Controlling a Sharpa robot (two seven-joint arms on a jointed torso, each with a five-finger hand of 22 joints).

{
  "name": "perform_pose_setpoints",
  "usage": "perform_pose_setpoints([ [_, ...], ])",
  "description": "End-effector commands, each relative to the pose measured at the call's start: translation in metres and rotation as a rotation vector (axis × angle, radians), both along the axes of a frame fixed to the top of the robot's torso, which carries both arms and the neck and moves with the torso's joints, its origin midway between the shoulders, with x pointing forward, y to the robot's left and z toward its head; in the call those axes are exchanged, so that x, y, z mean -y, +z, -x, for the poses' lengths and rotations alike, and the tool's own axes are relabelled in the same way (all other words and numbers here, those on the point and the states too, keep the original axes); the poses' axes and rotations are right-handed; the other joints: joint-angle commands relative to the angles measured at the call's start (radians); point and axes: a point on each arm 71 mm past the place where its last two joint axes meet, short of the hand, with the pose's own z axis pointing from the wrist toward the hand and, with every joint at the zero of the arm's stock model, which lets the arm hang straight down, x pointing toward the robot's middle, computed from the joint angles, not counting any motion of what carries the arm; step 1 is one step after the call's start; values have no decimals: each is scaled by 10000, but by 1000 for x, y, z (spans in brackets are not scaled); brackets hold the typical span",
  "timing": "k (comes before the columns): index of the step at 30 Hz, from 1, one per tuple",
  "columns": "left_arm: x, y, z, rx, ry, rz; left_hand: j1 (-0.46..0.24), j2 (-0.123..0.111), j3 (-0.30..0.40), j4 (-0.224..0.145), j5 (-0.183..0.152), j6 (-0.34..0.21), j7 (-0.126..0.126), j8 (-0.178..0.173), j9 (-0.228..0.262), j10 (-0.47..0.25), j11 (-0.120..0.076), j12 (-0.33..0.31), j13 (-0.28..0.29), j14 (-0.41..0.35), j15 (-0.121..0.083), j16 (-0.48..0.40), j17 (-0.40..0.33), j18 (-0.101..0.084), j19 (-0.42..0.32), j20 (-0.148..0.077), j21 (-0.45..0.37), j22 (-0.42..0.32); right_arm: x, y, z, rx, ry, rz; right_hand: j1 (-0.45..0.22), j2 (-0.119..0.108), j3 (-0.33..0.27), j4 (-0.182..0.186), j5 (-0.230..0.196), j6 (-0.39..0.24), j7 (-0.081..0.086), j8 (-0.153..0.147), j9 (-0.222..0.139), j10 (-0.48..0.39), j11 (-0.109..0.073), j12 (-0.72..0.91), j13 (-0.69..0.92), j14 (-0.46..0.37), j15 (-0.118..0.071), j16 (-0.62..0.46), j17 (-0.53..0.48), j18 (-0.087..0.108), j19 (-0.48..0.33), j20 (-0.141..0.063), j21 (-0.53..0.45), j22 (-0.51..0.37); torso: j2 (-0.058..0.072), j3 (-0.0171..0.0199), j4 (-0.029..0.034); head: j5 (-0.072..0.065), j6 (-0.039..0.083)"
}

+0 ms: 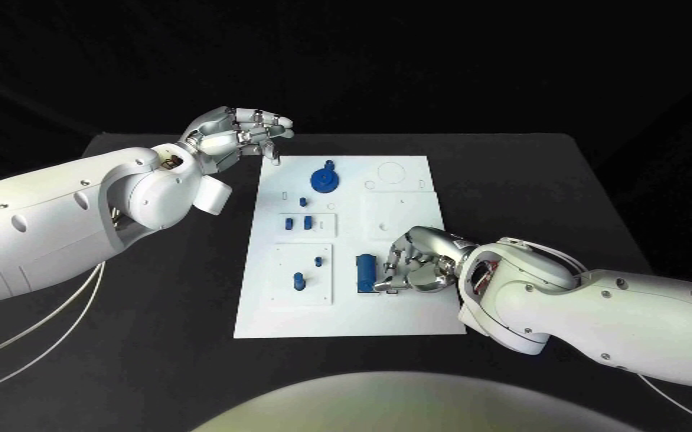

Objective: Assemble the parts on the task board

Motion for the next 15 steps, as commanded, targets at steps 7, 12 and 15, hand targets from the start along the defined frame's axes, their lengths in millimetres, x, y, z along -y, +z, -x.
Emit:
perform_pose_setpoints([
  [7, 1, 1, 1, 37, -190, 66, -34, 22, 41, 43, 57, -65, 104, 20, -10, -83, -4, 54, -11, -76, -6, -35, -5, 73, 29, 69, -66, -15, 1, 0, 0, 89, 38, 96, 198, 63, 52, -10, -30, -73, -8, 20, 30, 232, -88, -65, 1305, 909, -86, 36, 2004, -88, 212, -89, -1, 1930, 3, -3, 2, 10, -7],
  [12, 1, 1, 1, 35, -184, 61, -34, 22, 41, 43, 57, -65, 104, 20, -10, -83, -4, 54, -11, -76, -6, -35, -5, 73, 29, 69, -66, -15, 1, 0, 1, 30, 42, 86, 199, 64, 53, -9, -30, -73, -8, 20, 31, 232, -88, -66, 1304, 910, -86, 39, 2011, -90, 215, -89, 10, 1932, -4, -4, -2, 15, 3],
  [15, 1, 1, 1, 30, -192, 60, -34, 22, 41, 43, 57, -65, 104, 20, -10, -83, -4, 54, -11, -76, -6, -35, -5, 73, 29, 69, -66, -15, 2, 0, 1, -12, 57, 108, 198, 67, 57, -4, -30, -70, -6, 21, 34, 233, -88, -63, 1307, 907, -87, 33, 1998, -90, 215, -90, 8, 1932, -1, -2, 4, 22, -17],
])
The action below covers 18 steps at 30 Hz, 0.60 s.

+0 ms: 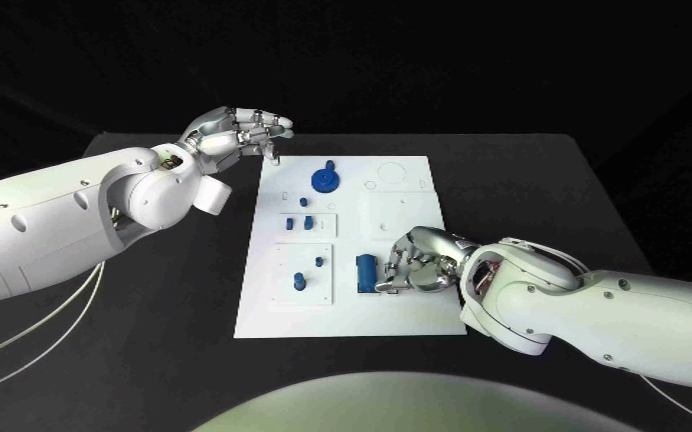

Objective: Assemble the parts on the task board

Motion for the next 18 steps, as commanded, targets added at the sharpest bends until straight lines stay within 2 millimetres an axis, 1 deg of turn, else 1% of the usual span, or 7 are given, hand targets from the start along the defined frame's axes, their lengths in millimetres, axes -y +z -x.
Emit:
perform_pose_setpoints([
  [1, 2, 1, 1, 31, -207, 69, -34, 22, 41, 43, 57, -65, 104, 20, -10, -83, -4, 55, -11, -77, -6, -35, -5, 73, 29, 70, -66, -15, 0, -1, 1, -62, 97, 78, 189, 58, 57, -4, -31, -71, -7, 21, 8, 246, -101, -40, 1292, 907, -88, 33, 1998, -88, 252, -53, 8, 1934, -3, 3, -2, 8, -17],
  [6, 3, 1, 1, 17, -247, 82, -34, 22, 41, 43, 57, -65, 104, 20, -10, -83, -4, 55, -11, -77, -6, -35, -5, 73, 29, 70, -66, -15, 0, -1, 1, -160, 194, 45, 153, 1, 30, 29, -33, -64, 2, 22, 29, 254, -96, -29, 1305, 909, -87, 37, 2008, -90, 254, -56, 13, 1936, -3, 7, 4, 20, 1],
  [12, 4, 1, 2, 20, -261, 92, -34, 22, 41, 43, 57, -65, 104, 20, -10, -83, -4, 55, -11, -77, -6, -35, -5, 73, 29, 70, -66, -15, -1, -1, 1, -165, 227, -37, 45, -132, -43, 125, -34, -50, 18, 25, 75, 252, -83, -36, 1305, 910, -79, 37, 2009, -94, 258, -56, 24, 1940, -1, 0, -6, 24, -6],
  [18, 3, 1, 2, 26, -245, 90, -34, 22, 41, 43, 57, -65, 104, 20, -10, -83, -4, 55, -11, -77, -6, -35, -5, 73, 29, 70, -66, -15, 0, -1, 1, -130, 193, -68, 31, -140, -49, 138, -33, -48, 20, 26, 80, 253, -82, -35, 1307, 910, -78, 38, 2012, -94, 259, -56, 25, 1940, -1, 1, 0, 14, -15],
])
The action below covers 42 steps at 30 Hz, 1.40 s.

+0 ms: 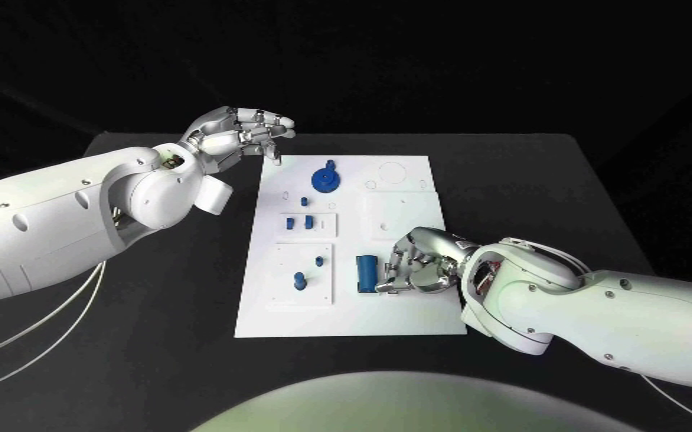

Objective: Assemble the parts on the task board

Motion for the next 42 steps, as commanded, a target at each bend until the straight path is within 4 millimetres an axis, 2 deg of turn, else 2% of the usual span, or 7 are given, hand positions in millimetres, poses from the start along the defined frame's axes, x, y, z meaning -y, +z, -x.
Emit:
perform_pose_setpoints([
  [1, 2, 1, 1, 42, -190, 78, -27, 18, 58, 36, 54, -97, 111, 16, -13, -96, 0, 81, -12, -74, -4, -15, 3, 72, 76, 67, -81, -35, 0, 0, 1, 2, 106, -54, -11, -99, -6, 38, -33, -48, 19, 26, 13, 252, -81, -35, 1305, 910, -80, 38, 2006, -94, 259, -56, 25, 1933, 0, 0, 5, -13, -7],
  [10, 2, 1, 1, 57, -165, 76, -27, 18, 58, 36, 54, -97, 111, 16, -13, -96, 0, 81, -12, -74, -4, -15, 3, 72, 76, 67, -81, -35, 18, 11, 2, 190, -434, -530, -5, -189, -28, 58, -33, -88, 29, -2, 31, 216, -74, -99, 1253, 903, -73, 24, 1971, -81, 238, -52, -48, 1916, -4, -1, 1, -54, 22],
  [19, 2, 1, 0, 97, -110, 76, -27, 18, 58, 36, 54, -97, 111, 16, -13, -96, 0, 81, -12, -74, -4, -15, 3, 72, 76, 67, -81, -35, 74, 42, -5, 899, -1652, -931, 380, -646, 171, 203, -34, -547, 347, -745, -106, -123, 196, -643, 837, 807, 141, -178, 1557, 31, -8, 118, -765, 1741, 4, -7, 31, -337, 71],
  [26, 2, 1, 0, 106, -105, 78, -18, 6, 60, 25, 52, -92, 108, 24, -11, -94, -2, 94, -11, -81, -6, -14, 4, 71, 85, 65, -89, -43, 101, 44, -6, 1568, -1465, 599, 435, -873, 363, 316, -34, -501, 438, -1103, -204, -100, 278, -632, 857, 817, 208, -164, 1594, 10, 33, 184, -647, 1776, 6, 6, -26, -467, 5],
  [30, 3, 1, 0, 98, -133, 86, -18, 6, 60, 25, 52, -92, 108, 24, -11, -94, -2, 94, -11, -81, -6, -14, 4, 71, 85, 65, -89, -43, 107, 35, -3, 1737, -1368, 1489, 451, -909, 429, 308, -34, -420, 426, -1137, -206, -89, 272, -623, 867, 822, 211, -153, 1619, -7, 67, 193, -542, 1804, 19, 33, 2, -470, -32],
  [35, 1, 1, 1, 92, -99, 67, -19, 4, 59, 25, 52, -89, 107, 27, -10, -92, -3, 98, -10, -82, -6, -14, 4, 71, 87, 65, -91, -45, 103, 19, 4, 1647, -1406, 1951, 329, -1165, 557, 333, -35, -323, 437, -1295, -223, -114, 277, -691, 821, 813, 216, -173, 1579, 3, 59, 206, -593, 1794, 3, 12, -15, -452, -43],
  [42, 0, 1, 0, 36, -124, 44, -19, 4, 59, 25, 52, -89, 107, 27, -10, -92, -3, 98, -10, -82, -6, -14, 4, 71, 87, 65, -91, -45, 92, 8, 4, 1502, -1356, 2064, -319, -1447, 1097, 352, -36, -494, 589, -1914, -338, -209, 410, -875, 701, 776, 320, -257, 1426, 49, -29, 292, -897, 1722, 5, 7, 30, -441, -44],
])
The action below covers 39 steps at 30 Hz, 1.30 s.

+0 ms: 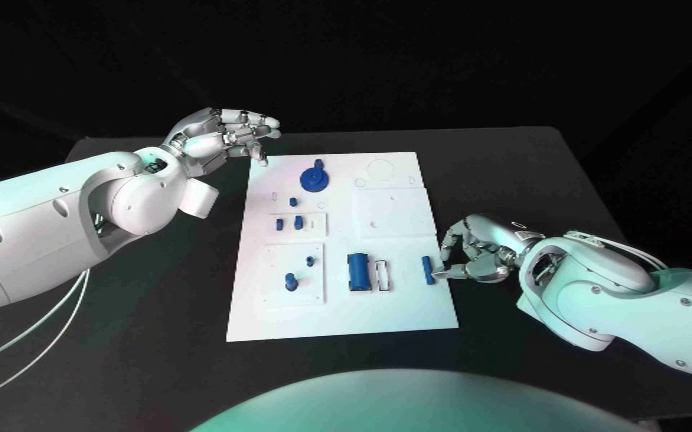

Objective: Assemble the parts on the task board

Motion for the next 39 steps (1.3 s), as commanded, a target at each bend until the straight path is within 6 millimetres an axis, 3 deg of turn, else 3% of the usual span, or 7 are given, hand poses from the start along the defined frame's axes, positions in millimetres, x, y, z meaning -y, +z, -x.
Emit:
perform_pose_setpoints([
  [1, 1, 1, 0, 25, -154, 54, -19, 4, 32, -3, 52, -89, 108, 27, -10, -93, -3, 50, -10, -82, -6, -14, 4, 71, 32, 10, -50, -12, -2, -3, -2, 124, -54, 561, -162, -13, 81, 9, -36, 3, 52, -69, -17, 29, 65, -29, 765, 815, 75, -52, 1428, 47, 6, 74, -16, 1728, 2, -10, 32, 0, 5],
  [10, 0, 1, 1, 10, -148, 42, -19, 4, 32, -3, 52, -89, 108, 27, -10, -93, -3, 50, -10, -82, -6, -14, 4, 71, 32, 10, -50, -12, -10, -8, -3, 65, -131, 551, -433, -73, 334, 9, -36, 267, 9, -130, 5, 77, 39, 30, 822, 827, 63, -35, 1470, 44, 28, 83, 18, 1741, 20, -18, 3, 4, -12],
  [26, 1, 1, 1, 4, -184, 55, -19, 4, 32, -3, 52, -89, 108, 27, -10, -93, -3, 50, -10, -82, -6, -14, 4, 71, 32, 10, -50, -12, -15, -20, -5, -371, -76, 947, -451, -145, 512, -20, -37, 497, -67, -74, 73, 86, -24, 31, 831, 831, 18, -32, 1481, 44, 41, 56, 32, 1748, -5, -12, 11, 18, -51],
  [32, 1, 1, 1, 4, -191, 57, -31, 7, 34, 7, 52, -85, 106, 36, -7, -93, -3, 65, -10, -88, -5, -12, 5, 70, 40, 11, -64, -24, -20, -26, -4, -483, 47, 1156, 281, -385, 850, -262, -35, 494, -87, -148, 125, 66, -53, -3, 823, 827, -15, -44, 1466, 41, 46, 17, 24, 1750, -9, -13, 13, 1, -51],
  [39, 1, 1, 1, 6, -193, 59, -31, 7, 34, 7, 52, -85, 106, 36, -7, -93, -3, 65, -10, -88, -5, -12, 5, 70, 40, 11, -64, -24, -23, -30, -2, -620, 212, 1478, 1022, -421, 1264, -556, -33, 585, -108, -256, 125, 61, -78, -14, 833, 830, -33, -42, 1481, 34, 60, -2, 44, 1760, -10, -23, 5, -8, -46],
])
